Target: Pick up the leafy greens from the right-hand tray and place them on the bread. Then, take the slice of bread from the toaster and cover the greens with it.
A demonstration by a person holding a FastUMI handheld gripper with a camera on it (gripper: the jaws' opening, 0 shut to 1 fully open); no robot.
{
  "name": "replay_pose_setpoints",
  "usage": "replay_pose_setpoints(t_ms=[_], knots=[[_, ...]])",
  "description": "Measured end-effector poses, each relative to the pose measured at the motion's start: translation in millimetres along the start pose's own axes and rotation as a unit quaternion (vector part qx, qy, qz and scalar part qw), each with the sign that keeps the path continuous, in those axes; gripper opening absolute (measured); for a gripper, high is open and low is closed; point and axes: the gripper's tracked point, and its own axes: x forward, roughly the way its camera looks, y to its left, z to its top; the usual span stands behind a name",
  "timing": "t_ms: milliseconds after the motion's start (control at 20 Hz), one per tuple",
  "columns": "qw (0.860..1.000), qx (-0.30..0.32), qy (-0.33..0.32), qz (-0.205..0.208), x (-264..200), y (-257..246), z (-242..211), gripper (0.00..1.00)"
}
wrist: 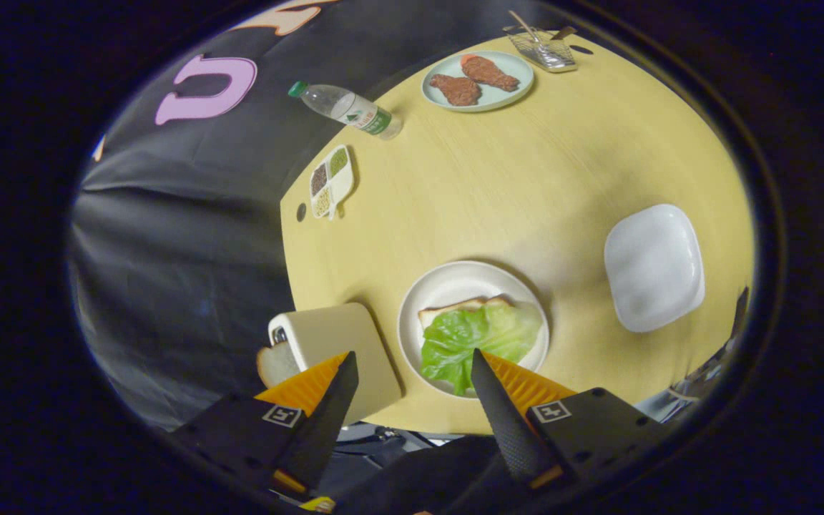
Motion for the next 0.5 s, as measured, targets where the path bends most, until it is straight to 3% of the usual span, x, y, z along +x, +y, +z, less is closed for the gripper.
replay_pose_setpoints(t_ms=[150,500], knots=[[0.999,-0.035,-0.004,-0.01,-3,39,-6,1.0],[0.99,-0.13,0.045,0.017,19,155,-53,1.0]])
